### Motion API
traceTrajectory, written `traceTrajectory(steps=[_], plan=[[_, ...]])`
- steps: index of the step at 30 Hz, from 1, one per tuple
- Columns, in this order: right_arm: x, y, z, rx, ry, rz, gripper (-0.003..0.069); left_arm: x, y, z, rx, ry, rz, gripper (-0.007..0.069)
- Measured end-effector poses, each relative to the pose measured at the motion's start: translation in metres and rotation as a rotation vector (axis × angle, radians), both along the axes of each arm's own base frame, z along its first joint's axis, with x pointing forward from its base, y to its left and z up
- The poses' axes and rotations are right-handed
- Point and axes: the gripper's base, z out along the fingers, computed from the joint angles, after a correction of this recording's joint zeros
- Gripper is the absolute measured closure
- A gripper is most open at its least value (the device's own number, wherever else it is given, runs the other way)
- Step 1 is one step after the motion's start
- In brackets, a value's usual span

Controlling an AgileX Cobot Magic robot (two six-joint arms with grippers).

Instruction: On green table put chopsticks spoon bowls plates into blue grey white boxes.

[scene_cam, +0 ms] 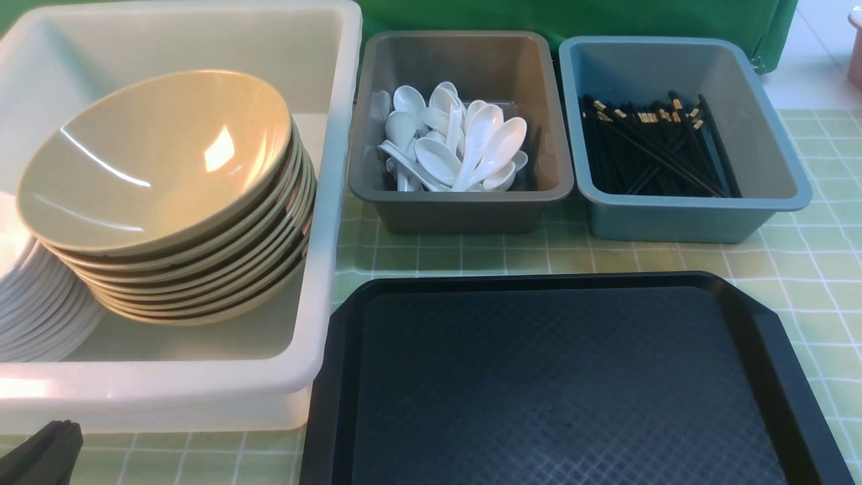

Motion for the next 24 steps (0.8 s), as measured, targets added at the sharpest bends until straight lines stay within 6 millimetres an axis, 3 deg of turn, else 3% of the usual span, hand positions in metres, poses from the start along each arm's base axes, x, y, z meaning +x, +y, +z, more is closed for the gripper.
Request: traceTrajectory(steps=[24], plan=[[0.0, 0.0, 0.0, 0.0, 0.0, 0.0, 0.0497, -0.0001, -0.0013, 0.0, 0.0, 0.0, -0.024, 0.0626]])
